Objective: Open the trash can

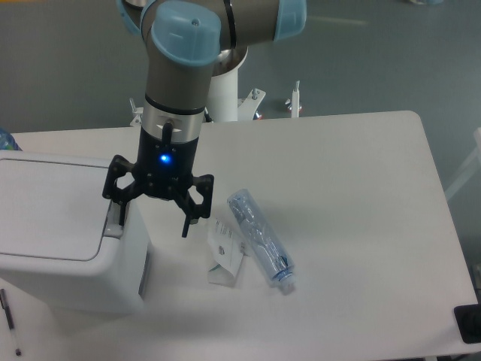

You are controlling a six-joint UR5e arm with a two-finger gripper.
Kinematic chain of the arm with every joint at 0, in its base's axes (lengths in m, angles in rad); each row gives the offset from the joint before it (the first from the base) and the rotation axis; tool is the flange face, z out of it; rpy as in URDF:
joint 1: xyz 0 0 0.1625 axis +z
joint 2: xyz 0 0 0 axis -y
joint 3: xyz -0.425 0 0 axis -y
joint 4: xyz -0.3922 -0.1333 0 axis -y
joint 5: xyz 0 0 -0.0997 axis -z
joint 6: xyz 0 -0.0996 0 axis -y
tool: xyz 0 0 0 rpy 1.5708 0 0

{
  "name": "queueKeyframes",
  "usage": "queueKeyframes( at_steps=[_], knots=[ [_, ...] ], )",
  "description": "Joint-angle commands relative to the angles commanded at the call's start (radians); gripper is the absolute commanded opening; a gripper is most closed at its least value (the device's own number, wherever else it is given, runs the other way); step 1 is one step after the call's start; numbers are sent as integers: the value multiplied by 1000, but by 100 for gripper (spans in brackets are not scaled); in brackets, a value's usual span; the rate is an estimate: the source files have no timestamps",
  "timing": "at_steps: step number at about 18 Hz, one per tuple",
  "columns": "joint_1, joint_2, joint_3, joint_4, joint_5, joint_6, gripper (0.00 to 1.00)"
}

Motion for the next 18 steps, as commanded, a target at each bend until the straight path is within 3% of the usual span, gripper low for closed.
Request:
queueKeyframes(
  at_steps=[13,18],
  knots=[
    [12,-3,12,0,0,14,100],
    [95,-8,14,78,-2,17,100]
  ],
)
